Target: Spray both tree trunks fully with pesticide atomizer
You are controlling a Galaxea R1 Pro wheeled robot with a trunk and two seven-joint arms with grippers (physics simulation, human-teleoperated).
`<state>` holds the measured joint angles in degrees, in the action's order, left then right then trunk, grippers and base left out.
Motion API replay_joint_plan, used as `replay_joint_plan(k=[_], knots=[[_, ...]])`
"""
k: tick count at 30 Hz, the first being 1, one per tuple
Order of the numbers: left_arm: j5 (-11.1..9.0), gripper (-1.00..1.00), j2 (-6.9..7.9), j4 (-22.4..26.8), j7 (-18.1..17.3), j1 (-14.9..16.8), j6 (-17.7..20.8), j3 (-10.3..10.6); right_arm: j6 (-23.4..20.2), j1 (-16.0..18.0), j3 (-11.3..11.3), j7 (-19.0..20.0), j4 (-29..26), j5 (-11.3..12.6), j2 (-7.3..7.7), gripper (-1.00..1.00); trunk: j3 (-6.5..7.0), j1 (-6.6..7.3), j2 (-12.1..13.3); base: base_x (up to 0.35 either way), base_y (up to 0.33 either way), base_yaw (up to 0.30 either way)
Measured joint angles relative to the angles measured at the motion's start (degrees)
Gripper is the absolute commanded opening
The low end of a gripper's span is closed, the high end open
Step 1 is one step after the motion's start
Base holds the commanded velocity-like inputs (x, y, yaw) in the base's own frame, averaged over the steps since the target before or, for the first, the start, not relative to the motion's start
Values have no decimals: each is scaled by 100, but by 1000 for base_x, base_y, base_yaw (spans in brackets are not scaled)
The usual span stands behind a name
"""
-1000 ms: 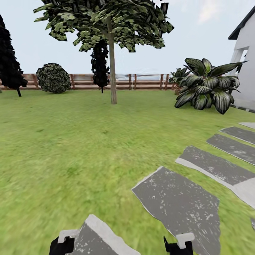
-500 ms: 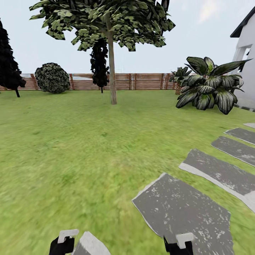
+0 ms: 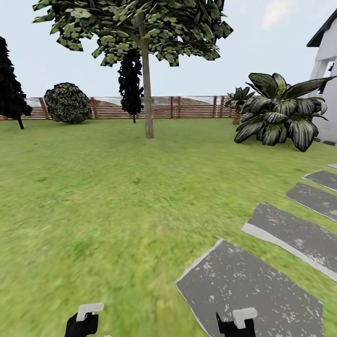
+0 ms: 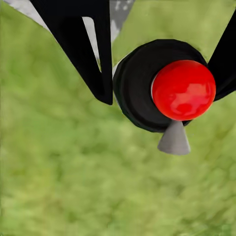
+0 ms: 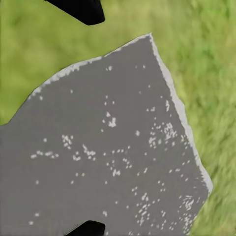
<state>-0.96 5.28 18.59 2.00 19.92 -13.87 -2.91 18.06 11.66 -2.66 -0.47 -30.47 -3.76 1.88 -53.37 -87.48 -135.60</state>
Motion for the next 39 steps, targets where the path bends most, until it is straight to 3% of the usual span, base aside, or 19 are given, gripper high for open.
replay_joint_plan(k=[39], knots=[[0, -100, 0, 0, 0, 0, 0, 0, 0, -1, 0, 0, 3, 0, 2, 100, 0, 0, 0, 335, 0, 0]])
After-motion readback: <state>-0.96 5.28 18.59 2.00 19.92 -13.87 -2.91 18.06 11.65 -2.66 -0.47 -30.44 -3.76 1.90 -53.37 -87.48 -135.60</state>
